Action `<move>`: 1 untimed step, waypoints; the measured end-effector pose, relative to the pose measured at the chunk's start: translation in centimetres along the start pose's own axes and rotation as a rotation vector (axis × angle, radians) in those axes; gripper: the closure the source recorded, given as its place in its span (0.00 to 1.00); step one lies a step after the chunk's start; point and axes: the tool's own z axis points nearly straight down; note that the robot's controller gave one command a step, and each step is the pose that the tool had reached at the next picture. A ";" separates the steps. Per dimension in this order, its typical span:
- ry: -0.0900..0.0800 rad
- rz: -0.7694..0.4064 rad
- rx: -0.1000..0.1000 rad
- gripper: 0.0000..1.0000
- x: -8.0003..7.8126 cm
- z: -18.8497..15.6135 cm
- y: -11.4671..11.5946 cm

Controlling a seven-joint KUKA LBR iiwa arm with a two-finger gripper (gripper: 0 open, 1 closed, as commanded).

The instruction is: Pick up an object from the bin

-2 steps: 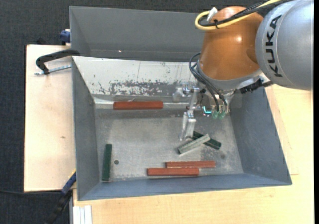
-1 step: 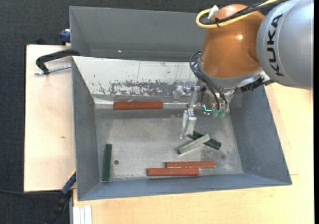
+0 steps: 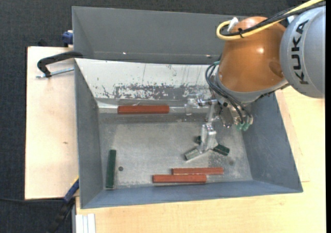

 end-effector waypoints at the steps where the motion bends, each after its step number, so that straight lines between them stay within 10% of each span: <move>1: 0.000 -0.109 0.002 0.00 0.9 5.2 -4.3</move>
Offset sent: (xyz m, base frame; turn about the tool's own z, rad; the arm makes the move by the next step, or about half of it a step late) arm -0.0111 -0.0590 -0.1351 -0.2006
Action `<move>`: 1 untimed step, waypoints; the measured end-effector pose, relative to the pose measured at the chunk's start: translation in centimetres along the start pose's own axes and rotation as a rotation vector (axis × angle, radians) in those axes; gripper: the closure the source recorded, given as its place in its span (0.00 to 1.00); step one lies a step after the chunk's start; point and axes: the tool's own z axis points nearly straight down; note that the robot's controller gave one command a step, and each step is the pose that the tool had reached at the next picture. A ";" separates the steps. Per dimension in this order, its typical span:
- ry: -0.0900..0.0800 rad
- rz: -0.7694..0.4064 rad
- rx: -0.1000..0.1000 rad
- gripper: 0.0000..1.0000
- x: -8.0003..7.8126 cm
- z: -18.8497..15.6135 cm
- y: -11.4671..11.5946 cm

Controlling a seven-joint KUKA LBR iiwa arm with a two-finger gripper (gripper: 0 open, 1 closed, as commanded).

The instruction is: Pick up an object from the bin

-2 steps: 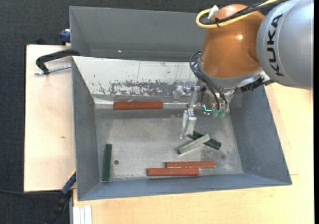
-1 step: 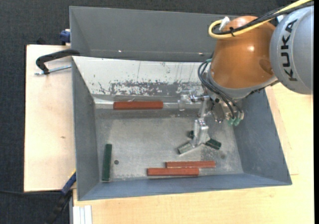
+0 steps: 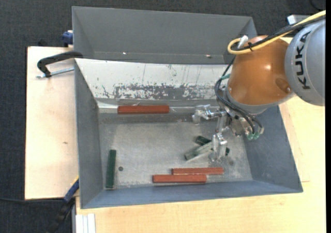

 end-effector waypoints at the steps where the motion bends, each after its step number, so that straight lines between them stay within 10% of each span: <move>1: 0.000 -0.077 0.000 0.00 0.8 6.7 -1.0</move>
Offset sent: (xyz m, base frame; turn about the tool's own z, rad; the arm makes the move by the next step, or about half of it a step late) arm 0.0200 -0.0361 -0.0852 -0.3112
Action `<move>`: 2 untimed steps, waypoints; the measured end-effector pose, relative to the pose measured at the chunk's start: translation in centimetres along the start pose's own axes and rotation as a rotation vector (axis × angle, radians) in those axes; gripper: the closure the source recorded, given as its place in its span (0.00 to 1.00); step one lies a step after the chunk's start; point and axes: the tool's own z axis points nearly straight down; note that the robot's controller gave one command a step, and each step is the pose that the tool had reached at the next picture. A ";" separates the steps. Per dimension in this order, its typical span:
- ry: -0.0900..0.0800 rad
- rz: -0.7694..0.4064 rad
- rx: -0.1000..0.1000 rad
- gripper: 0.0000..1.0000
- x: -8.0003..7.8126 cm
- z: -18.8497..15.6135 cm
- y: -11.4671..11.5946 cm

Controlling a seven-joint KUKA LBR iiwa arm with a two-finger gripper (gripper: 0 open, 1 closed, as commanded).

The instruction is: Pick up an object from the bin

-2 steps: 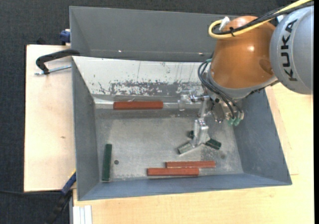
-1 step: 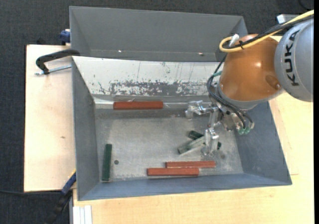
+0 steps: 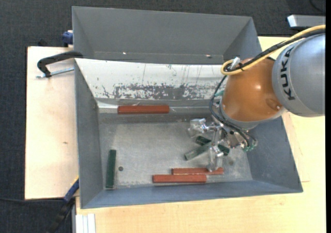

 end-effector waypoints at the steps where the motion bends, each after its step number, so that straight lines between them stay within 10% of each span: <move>1: 0.004 -0.232 0.000 1.00 -1.7 1.4 -3.3; 2: 0.001 -0.232 -0.002 0.00 -1.7 1.7 -3.1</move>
Offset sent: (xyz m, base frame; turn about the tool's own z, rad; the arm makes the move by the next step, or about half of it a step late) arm 0.0000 0.0000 0.0000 0.0000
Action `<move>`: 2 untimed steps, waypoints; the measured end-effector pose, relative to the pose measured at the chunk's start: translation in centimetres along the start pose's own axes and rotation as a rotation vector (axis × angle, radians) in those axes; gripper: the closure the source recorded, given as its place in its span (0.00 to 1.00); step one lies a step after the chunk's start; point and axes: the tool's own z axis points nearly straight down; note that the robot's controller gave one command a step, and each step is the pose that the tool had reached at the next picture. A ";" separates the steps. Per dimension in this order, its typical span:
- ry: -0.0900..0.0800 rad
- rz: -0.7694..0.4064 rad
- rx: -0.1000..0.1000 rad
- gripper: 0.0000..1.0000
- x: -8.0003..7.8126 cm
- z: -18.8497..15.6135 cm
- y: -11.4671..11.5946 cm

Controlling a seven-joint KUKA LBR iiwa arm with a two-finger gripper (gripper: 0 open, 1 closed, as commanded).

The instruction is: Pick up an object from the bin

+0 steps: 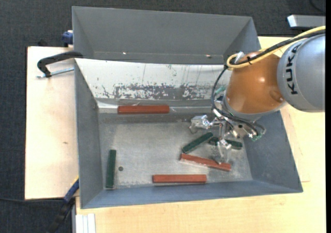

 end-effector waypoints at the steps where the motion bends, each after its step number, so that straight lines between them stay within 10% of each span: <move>1: 0.001 0.000 -0.001 1.00 0.0 0.0 0.0; 2: 0.001 0.000 -0.001 0.00 0.0 0.0 0.0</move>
Offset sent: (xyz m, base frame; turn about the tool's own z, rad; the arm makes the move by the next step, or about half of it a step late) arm 0.0000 0.0000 0.0000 0.0000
